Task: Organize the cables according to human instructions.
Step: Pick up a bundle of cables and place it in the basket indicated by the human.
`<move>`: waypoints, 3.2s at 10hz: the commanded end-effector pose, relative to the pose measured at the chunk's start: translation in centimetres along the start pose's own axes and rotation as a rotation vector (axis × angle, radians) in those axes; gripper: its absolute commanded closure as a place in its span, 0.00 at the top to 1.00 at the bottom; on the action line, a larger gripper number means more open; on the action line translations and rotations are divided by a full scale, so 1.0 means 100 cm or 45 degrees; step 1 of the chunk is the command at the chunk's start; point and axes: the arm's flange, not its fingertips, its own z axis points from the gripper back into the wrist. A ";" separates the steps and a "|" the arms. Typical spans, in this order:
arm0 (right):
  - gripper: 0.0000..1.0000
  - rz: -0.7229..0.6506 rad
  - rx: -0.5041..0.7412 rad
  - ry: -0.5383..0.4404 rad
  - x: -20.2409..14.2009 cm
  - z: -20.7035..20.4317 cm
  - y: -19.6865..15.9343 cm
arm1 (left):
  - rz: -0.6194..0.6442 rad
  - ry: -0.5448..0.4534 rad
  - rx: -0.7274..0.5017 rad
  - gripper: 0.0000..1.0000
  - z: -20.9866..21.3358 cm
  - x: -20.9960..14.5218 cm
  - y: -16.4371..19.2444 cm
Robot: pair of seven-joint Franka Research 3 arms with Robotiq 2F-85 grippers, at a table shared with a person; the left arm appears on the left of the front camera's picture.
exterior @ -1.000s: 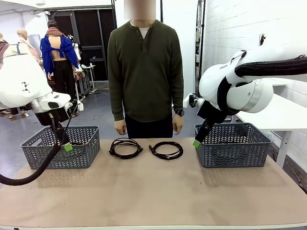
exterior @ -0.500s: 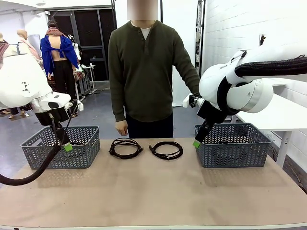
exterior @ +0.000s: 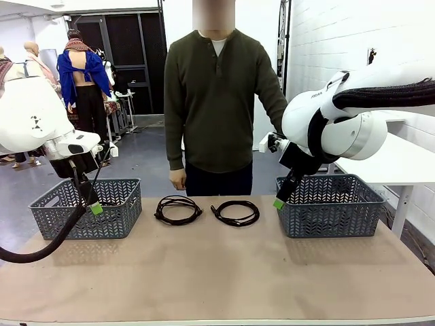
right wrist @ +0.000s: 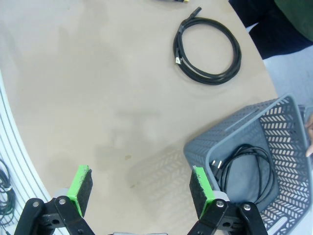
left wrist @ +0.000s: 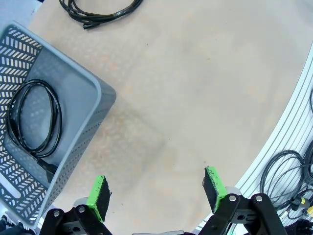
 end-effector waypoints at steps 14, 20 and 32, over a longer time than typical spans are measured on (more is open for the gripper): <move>1.00 -0.034 -0.023 0.067 0.041 -0.002 -0.009 | 0.002 0.007 -0.003 1.00 0.001 0.000 0.000; 1.00 -0.071 -0.009 0.141 0.131 -0.040 -0.038 | 0.002 0.007 -0.003 1.00 0.001 0.000 0.000; 1.00 -0.082 -0.009 0.184 0.151 -0.089 -0.047 | 0.002 0.007 -0.003 1.00 0.001 0.000 0.000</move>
